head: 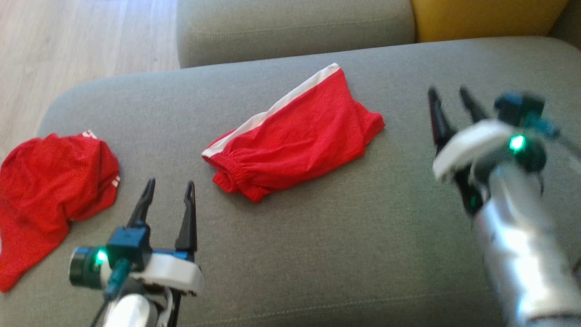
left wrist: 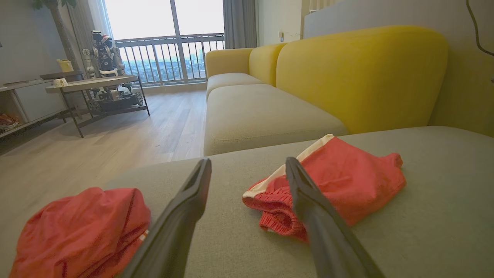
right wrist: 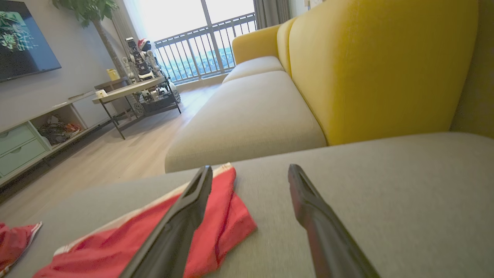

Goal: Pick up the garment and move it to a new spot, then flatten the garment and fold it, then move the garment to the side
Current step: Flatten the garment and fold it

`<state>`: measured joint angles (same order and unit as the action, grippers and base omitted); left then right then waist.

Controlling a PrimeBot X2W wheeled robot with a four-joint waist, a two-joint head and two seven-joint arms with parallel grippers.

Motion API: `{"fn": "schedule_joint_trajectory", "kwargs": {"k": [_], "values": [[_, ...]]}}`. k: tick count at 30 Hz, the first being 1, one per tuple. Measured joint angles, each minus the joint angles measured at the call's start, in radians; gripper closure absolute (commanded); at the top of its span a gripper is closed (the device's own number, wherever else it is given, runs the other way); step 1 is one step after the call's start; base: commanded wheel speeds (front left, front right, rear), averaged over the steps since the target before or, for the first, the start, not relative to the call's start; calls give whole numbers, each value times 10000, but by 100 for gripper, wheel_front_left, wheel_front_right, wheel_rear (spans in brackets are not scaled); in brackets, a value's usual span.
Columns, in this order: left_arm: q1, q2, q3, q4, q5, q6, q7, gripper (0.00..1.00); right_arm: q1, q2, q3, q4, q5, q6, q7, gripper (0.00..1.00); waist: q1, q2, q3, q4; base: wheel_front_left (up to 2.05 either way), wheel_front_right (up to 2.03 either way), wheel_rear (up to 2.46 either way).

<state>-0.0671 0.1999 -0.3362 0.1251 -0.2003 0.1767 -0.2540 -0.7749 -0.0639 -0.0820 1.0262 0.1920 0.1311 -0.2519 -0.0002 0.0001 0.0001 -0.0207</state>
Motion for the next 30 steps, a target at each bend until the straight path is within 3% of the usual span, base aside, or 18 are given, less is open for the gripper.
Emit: {"fn": "schedule_joint_trajectory", "kwargs": {"k": [7, 18, 25, 30], "values": [[1006, -253, 44, -288, 652, 6, 0, 0, 3452, 27, 286, -2217, 591, 0, -4, 0, 0, 0, -225, -67, 0, 0, 0], [1247, -541, 376, -349, 1024, -291, 0, 0, 4081, 52, 213, -4057, 685, 0, 673, 0, 1, 0, -217, 45, 0, 0, 0], [1231, -725, 362, -324, 1164, -525, 0, 0, 4258, 71, 142, -3799, 2349, 0, 1513, 0, 1, 0, -113, 353, 0, 0, 0], [1219, -771, 326, -207, 1287, -725, 0, 0, 3898, 81, -17, -2399, 4148, -2, 2008, 0, 1, 0, 107, 738, 0, 0, 0]]}}
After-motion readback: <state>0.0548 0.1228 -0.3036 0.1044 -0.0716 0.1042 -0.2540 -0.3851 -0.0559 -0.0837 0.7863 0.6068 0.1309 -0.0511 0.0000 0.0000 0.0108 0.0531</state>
